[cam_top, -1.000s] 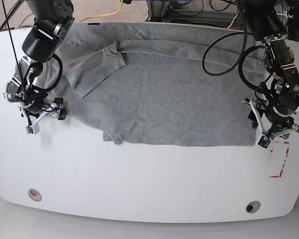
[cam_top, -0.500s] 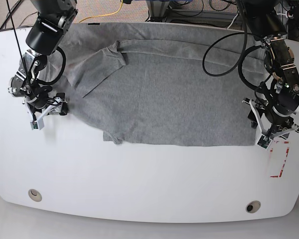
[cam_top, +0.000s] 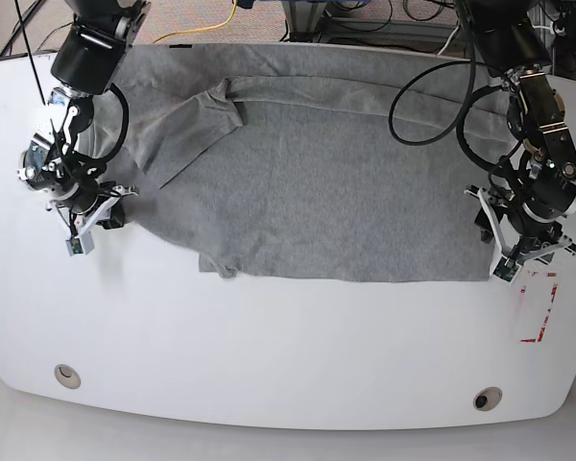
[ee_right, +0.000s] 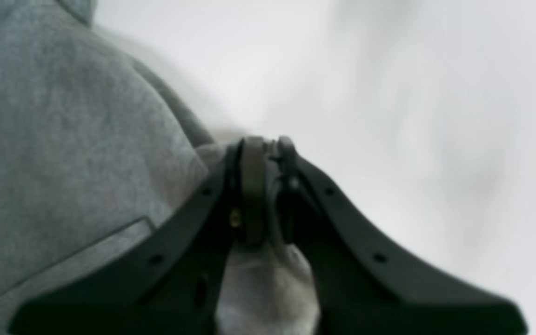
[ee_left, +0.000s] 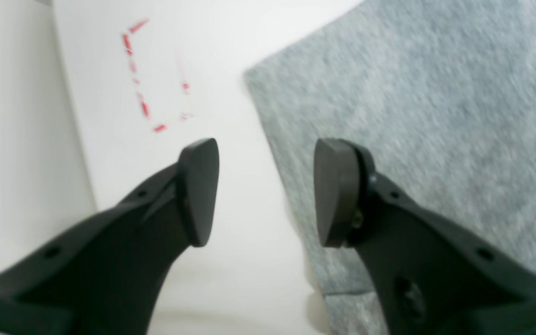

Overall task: Layout the t-shirt on the table in an organized manner, then fold the t-shirt properly
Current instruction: 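Lower the right gripper onto the shirt's hem corner and grasp it, then pull the grasped hem corner outward with the right gripper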

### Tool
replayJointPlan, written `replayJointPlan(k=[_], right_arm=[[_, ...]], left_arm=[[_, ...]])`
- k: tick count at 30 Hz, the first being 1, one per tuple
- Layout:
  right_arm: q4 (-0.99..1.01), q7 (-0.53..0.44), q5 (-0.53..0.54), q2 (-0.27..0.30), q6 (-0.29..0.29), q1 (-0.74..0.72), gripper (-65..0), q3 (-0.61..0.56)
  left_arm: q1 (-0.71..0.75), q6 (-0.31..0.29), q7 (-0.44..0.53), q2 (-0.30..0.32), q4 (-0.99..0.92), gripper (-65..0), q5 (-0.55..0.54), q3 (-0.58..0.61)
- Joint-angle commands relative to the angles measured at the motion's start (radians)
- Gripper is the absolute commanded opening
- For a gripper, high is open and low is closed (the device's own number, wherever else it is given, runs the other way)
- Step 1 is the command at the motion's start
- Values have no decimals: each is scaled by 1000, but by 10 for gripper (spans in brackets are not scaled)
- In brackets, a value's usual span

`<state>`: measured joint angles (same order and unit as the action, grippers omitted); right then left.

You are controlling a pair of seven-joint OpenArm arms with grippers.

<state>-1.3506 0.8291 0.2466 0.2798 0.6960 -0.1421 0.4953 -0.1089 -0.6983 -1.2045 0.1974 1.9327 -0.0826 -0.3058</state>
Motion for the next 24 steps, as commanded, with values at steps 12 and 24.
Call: replayJointPlan(k=[12,24], right_arm=[[-393,152,18,12,2,108,-609,3],[-534,195,17,-81,2,244,-601,4]], left_arm=[[4,0,15,9,7,-343,-3,-3],[4,0,15,9,6,-343,-3,-3]])
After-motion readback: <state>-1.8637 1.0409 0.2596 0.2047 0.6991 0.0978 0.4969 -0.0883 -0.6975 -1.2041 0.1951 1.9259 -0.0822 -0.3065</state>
